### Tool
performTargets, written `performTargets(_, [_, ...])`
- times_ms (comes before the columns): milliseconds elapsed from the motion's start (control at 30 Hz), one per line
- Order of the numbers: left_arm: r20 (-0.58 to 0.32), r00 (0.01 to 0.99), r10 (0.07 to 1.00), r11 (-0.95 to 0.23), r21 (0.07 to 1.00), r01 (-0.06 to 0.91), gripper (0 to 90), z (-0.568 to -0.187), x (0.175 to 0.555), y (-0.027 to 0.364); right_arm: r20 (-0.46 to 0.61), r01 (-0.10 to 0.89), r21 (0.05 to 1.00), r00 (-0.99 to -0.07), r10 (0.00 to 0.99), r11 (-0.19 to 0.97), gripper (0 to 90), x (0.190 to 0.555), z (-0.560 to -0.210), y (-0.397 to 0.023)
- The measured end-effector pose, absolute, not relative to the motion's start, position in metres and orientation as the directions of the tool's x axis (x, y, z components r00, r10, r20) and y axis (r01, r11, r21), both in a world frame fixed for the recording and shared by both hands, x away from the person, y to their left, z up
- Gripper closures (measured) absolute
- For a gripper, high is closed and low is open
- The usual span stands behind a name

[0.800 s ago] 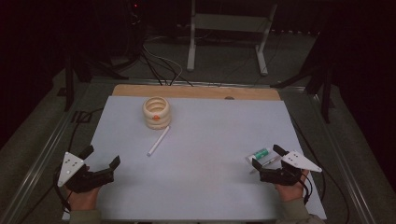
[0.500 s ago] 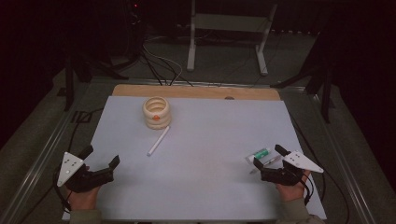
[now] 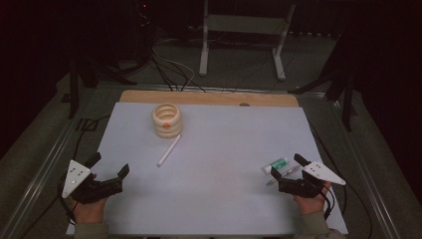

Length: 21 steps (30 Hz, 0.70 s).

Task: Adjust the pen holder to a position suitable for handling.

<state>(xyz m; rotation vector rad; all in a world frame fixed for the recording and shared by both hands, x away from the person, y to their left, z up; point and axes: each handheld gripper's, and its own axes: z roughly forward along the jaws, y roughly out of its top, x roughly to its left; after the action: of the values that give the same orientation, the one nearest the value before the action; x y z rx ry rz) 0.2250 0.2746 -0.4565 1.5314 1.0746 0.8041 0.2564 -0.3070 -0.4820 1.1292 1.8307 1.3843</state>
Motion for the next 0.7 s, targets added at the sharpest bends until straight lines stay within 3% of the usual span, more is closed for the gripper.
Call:
performTargets(367, [-0.124, 0.354, 0.927, 0.032, 0.966, 0.255, 0.1, -0.438, 0.243, 0.284, 0.030, 0.273, 0.955, -0.476, 0.879, 0.115, 0.2, 0.254, -0.481, -0.304])
performTargets(700, [-0.121, 0.395, 0.910, 0.003, 0.958, 0.288, 0.1, -0.419, 0.279, 0.277, 0.028, 0.270, 0.956, -0.467, 0.884, 0.113, 0.3, 0.256, -0.481, -0.305])
